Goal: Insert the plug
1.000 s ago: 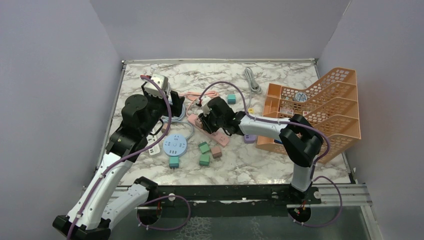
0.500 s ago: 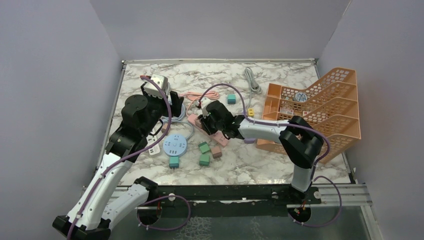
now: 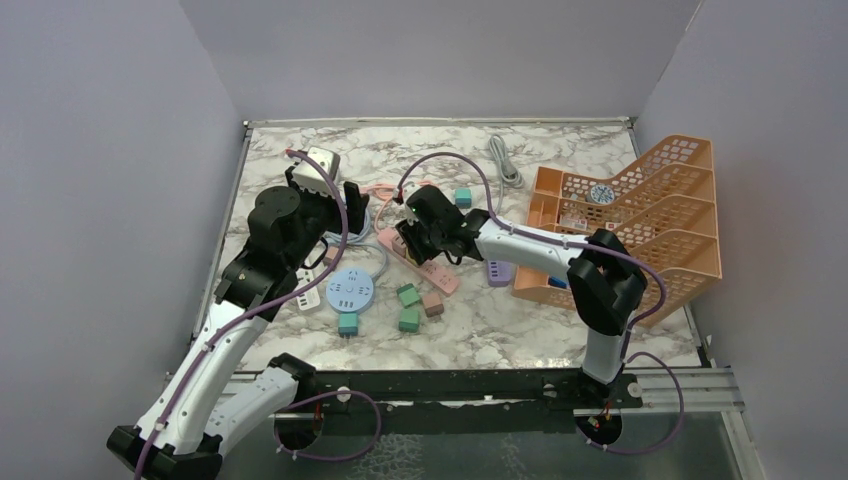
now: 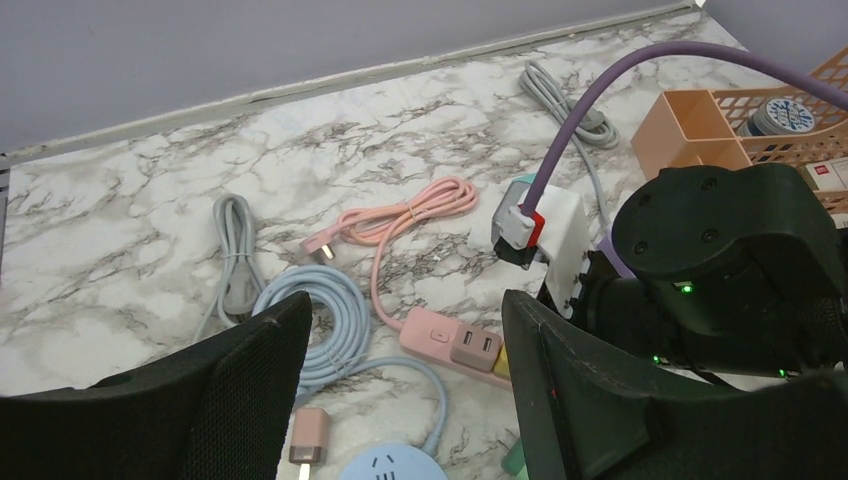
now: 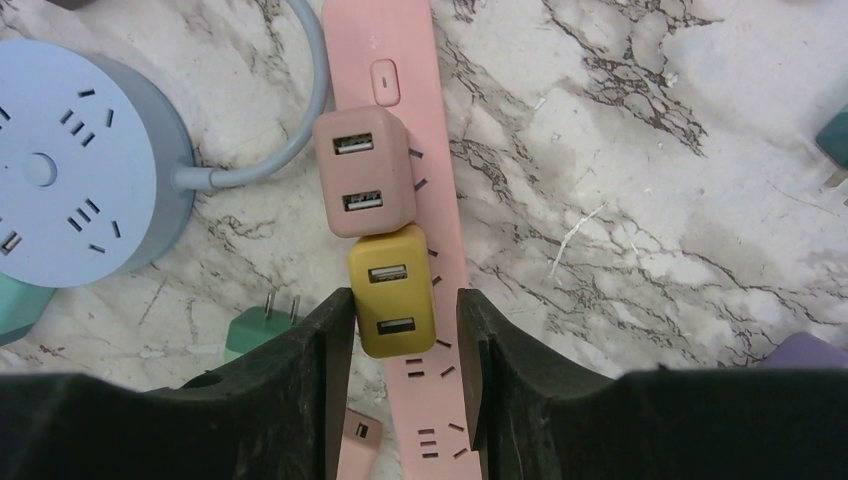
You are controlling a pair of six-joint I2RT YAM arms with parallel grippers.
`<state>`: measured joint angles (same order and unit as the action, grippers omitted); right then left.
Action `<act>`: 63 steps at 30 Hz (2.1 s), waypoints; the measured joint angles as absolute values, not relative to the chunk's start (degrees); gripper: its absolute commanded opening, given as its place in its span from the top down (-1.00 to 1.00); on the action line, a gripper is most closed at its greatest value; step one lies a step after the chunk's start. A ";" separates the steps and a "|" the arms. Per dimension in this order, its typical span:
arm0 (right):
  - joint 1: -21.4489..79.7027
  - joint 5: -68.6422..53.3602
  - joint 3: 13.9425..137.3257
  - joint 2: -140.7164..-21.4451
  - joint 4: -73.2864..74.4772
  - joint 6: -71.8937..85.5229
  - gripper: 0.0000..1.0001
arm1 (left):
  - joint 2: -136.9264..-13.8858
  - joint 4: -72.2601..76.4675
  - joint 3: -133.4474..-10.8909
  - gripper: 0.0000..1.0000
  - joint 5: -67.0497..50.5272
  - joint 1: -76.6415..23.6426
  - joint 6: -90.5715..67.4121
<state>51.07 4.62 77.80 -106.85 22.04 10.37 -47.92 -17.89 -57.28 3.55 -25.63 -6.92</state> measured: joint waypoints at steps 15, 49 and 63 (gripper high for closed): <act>51.05 4.16 80.62 -110.67 26.26 9.17 0.64 | -48.12 -18.11 -57.32 -0.44 3.55 -25.63 -6.90; 50.54 6.50 85.23 -111.35 33.36 15.22 -0.22 | -49.19 -18.52 -59.83 -0.44 4.38 -25.63 -6.26; 42.74 15.59 82.98 -98.00 28.47 26.72 -0.22 | -47.09 -18.52 -56.40 -0.49 4.36 -25.63 -12.29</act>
<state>42.74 15.59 82.98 -98.00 28.47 26.72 -47.09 -18.52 -56.40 4.36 -25.63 -12.29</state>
